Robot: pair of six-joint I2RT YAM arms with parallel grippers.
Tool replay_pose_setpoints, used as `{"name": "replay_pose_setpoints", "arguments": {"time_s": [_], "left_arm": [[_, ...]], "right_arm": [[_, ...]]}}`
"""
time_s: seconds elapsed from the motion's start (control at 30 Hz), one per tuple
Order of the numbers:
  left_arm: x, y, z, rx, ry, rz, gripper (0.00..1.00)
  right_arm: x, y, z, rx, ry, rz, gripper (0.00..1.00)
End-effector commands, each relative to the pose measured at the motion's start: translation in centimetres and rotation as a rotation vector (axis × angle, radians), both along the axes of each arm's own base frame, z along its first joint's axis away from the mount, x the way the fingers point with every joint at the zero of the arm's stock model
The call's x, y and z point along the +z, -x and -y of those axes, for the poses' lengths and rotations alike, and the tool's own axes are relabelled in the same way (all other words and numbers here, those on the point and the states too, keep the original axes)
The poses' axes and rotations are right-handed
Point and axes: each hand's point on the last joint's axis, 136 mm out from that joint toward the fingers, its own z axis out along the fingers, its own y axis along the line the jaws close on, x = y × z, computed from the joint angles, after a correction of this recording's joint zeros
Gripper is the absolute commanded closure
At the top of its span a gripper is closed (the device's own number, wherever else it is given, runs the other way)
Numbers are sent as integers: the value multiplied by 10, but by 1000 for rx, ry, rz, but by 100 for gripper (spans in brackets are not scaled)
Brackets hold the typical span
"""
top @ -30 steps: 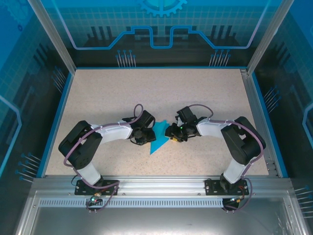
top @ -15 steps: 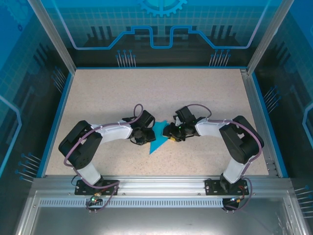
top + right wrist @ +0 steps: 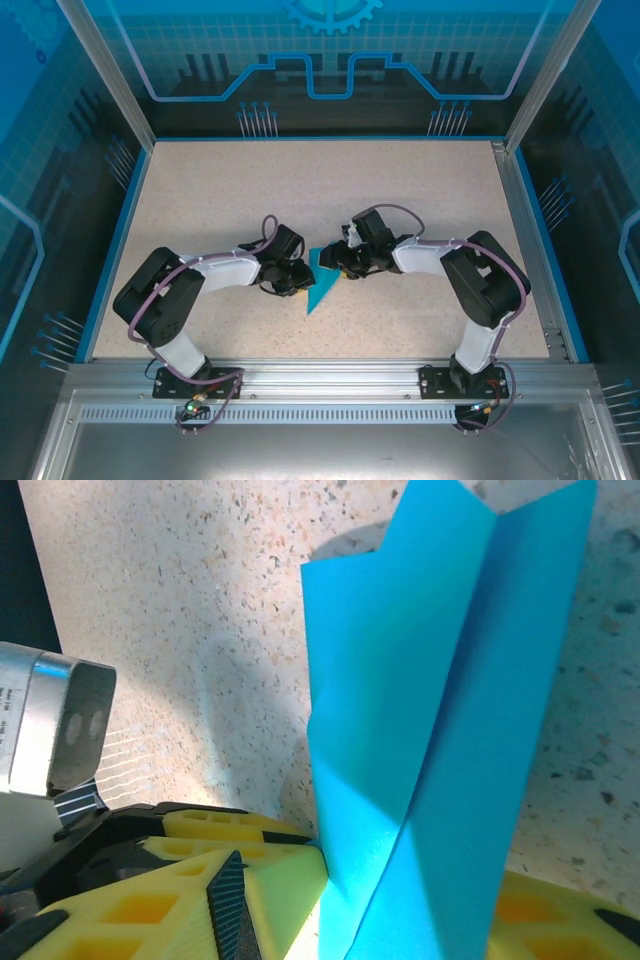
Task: Fold a paper plane with a square sheet of paper (pick it up from the middle)
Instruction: Turn over the paper at the center of the table.
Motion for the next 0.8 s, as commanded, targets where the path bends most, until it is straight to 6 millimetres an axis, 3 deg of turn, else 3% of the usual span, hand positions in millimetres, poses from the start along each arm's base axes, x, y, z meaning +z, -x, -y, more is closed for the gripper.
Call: {"name": "replay_pose_setpoints", "arguments": {"time_s": [0.0,0.5,0.77], "left_arm": [[-4,-4,13,12,79,11,76],[1,-3,7,41,84,33,76],[15,-5,2,60,95,93,75]], "right_arm": [[3,-5,-5,16,-32,10,49],[-7,-2,-25,83,6,51,71],[4,-6,-22,119,64,101,89]]}}
